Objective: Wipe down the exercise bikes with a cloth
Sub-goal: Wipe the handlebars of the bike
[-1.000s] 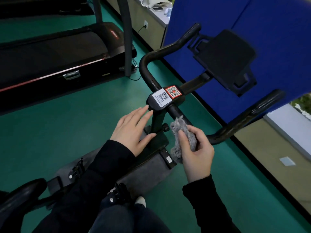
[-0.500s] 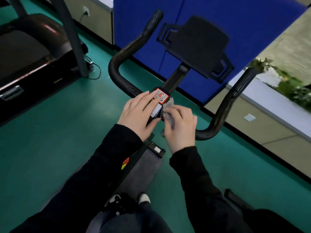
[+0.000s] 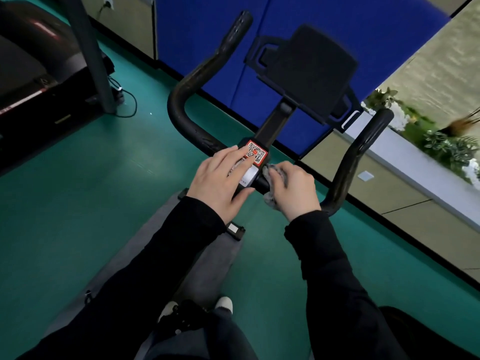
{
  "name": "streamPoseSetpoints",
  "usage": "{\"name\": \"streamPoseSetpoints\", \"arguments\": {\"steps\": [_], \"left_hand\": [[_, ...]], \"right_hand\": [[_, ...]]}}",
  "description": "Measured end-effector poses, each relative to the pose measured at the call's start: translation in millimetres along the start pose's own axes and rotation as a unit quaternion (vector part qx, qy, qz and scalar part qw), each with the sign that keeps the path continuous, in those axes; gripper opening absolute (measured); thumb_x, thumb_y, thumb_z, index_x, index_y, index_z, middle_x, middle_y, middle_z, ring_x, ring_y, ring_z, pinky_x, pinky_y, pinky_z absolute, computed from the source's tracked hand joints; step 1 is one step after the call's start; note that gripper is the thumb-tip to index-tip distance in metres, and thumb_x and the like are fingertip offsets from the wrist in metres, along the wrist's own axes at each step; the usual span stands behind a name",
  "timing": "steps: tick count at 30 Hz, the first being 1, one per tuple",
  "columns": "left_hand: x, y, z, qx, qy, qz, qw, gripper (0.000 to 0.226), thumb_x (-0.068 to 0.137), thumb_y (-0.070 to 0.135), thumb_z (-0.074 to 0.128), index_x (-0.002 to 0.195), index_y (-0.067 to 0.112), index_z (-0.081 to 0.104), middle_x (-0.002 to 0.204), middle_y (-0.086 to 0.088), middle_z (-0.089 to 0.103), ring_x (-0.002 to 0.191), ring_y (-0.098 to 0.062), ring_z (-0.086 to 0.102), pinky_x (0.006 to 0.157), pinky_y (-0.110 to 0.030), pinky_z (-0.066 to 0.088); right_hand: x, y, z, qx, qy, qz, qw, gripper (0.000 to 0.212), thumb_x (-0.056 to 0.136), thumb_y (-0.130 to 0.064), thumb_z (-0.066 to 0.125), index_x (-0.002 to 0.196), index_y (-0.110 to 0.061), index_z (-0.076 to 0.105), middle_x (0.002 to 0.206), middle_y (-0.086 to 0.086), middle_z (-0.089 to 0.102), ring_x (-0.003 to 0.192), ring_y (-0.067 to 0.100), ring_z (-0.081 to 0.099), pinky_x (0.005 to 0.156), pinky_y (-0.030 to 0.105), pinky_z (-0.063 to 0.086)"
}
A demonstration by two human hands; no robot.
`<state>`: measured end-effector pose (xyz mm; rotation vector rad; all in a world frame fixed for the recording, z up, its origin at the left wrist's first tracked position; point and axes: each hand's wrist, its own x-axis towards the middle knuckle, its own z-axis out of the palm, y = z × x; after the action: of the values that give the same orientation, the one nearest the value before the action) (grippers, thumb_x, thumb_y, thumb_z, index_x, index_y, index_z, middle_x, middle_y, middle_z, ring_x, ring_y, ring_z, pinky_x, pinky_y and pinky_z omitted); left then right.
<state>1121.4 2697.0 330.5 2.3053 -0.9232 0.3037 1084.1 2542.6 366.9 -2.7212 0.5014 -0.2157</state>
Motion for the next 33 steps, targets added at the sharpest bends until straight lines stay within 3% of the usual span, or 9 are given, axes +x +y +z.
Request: {"name": "streamPoseSetpoints", "arguments": {"steps": [5, 7, 9, 13, 16, 20, 22, 25, 33], "left_hand": [[0, -2, 1, -0.008, 0.001, 0.007, 1.0, 0.052, 0.08, 0.025, 0.07, 0.126, 0.005, 0.056, 0.135, -0.01, 0.052, 0.125, -0.031, 0.048, 0.096, -0.047, 0.044], [1, -3, 0, -0.016, -0.006, 0.0, 1.0, 0.053, 0.08, 0.025, 0.069, 0.127, 0.005, 0.055, 0.136, -0.009, 0.051, 0.126, -0.031, 0.046, 0.097, -0.047, 0.043], [3, -3, 0, -0.021, -0.012, -0.002, 1.0, 0.053, 0.08, 0.024, 0.07, 0.127, 0.005, 0.055, 0.136, -0.009, 0.051, 0.125, -0.032, 0.047, 0.097, -0.048, 0.043], [4, -5, 0, -0.03, -0.015, 0.002, 0.999, 0.053, 0.08, 0.024, 0.07, 0.127, 0.004, 0.055, 0.136, -0.01, 0.051, 0.125, -0.033, 0.047, 0.097, -0.049, 0.043], [2, -4, 1, -0.026, -0.007, 0.007, 1.0, 0.052, 0.081, 0.025, 0.069, 0.127, 0.004, 0.055, 0.137, -0.01, 0.05, 0.125, -0.032, 0.047, 0.098, -0.048, 0.043], [2, -5, 3, -0.024, 0.004, 0.01, 1.0, 0.051, 0.082, 0.027, 0.067, 0.126, 0.005, 0.056, 0.136, -0.009, 0.051, 0.124, -0.032, 0.047, 0.099, -0.046, 0.043], [2, -6, 4, -0.035, 0.001, 0.003, 0.999, 0.05, 0.083, 0.029, 0.062, 0.127, 0.006, 0.055, 0.138, -0.008, 0.049, 0.126, -0.031, 0.046, 0.1, -0.046, 0.042], [1, -6, 4, -0.038, 0.0, 0.001, 0.999, 0.051, 0.084, 0.031, 0.058, 0.129, 0.007, 0.054, 0.139, -0.007, 0.048, 0.126, -0.03, 0.045, 0.1, -0.045, 0.041], [2, -7, 4, -0.02, 0.007, 0.009, 1.0, 0.051, 0.082, 0.031, 0.062, 0.126, 0.007, 0.056, 0.136, -0.008, 0.051, 0.124, -0.03, 0.047, 0.101, -0.045, 0.041]], "right_hand": [[-11, 6, -8, -0.034, 0.002, -0.022, 0.999, 0.022, 0.097, -0.022, 0.049, 0.1, -0.004, 0.061, 0.095, 0.015, 0.061, 0.087, 0.031, 0.056, 0.067, 0.027, 0.03], [-6, 2, -6, -0.034, -0.004, -0.011, 0.999, 0.022, 0.097, -0.022, 0.049, 0.1, -0.005, 0.062, 0.094, 0.016, 0.062, 0.088, 0.031, 0.057, 0.071, 0.03, 0.035], [8, -4, -4, -0.023, -0.05, 0.023, 0.998, 0.019, 0.097, -0.021, 0.049, 0.096, -0.008, 0.063, 0.091, 0.014, 0.062, 0.086, 0.03, 0.057, 0.072, 0.029, 0.04], [38, -5, -14, 0.074, -0.213, 0.116, 0.967, 0.019, 0.097, -0.022, 0.05, 0.084, -0.013, 0.061, 0.08, 0.008, 0.06, 0.063, 0.018, 0.053, 0.055, 0.02, 0.044], [40, 1, -26, 0.084, -0.261, 0.115, 0.955, 0.017, 0.096, -0.025, 0.053, 0.09, -0.012, 0.064, 0.083, 0.006, 0.063, 0.075, 0.018, 0.056, 0.075, 0.027, 0.048], [13, -2, -16, 0.049, -0.111, 0.066, 0.99, 0.011, 0.094, -0.02, 0.055, 0.087, -0.015, 0.062, 0.082, 0.007, 0.063, 0.067, 0.013, 0.06, 0.062, 0.009, 0.046], [-2, -7, -3, 0.033, -0.018, 0.036, 0.999, 0.011, 0.092, -0.014, 0.055, 0.094, -0.01, 0.065, 0.09, 0.011, 0.064, 0.083, 0.025, 0.062, 0.074, 0.02, 0.043], [-12, -9, 9, 0.012, 0.057, -0.013, 0.998, 0.017, 0.092, -0.008, 0.056, 0.103, -0.002, 0.067, 0.095, 0.015, 0.063, 0.093, 0.03, 0.057, 0.076, 0.018, 0.028], [-26, -7, 13, 0.027, 0.142, -0.017, 0.989, 0.014, 0.086, -0.001, 0.062, 0.098, 0.001, 0.069, 0.091, 0.016, 0.063, 0.089, 0.034, 0.058, 0.081, 0.033, 0.041]]}}
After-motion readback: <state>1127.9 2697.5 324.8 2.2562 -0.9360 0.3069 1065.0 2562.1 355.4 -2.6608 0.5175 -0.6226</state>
